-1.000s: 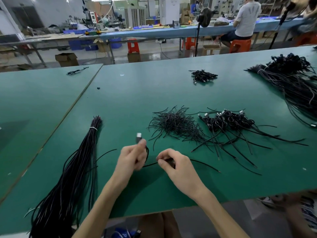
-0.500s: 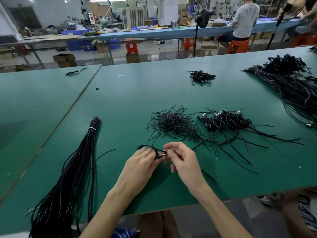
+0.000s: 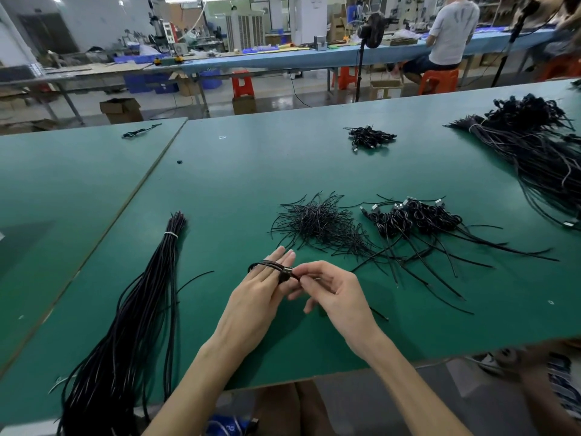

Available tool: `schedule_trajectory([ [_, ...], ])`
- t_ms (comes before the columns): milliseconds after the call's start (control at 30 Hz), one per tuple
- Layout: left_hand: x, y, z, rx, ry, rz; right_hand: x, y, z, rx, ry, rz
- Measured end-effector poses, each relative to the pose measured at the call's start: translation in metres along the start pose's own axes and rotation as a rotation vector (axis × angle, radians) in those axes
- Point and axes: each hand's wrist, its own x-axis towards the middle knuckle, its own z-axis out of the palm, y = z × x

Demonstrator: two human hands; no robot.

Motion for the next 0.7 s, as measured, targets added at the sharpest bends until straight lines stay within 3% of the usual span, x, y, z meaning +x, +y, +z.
schedule_trajectory([
  [133, 0.003, -0.005, 0.000, -0.285, -0.084, -0.046, -0.001, -0.002, -0.002, 0.004, -0.029, -0.033],
  [433, 0.000, -0.005, -0.004, -0.501, -0.050, -0.052, -0.002, -0.002, 0.001, -0.010, -0.073, -0.027],
  [700, 0.003, -0.006, -0.013, -0.760, -0.045, -0.185, -0.002, 0.002, 0.006, -0.102, -0.130, 0.023],
])
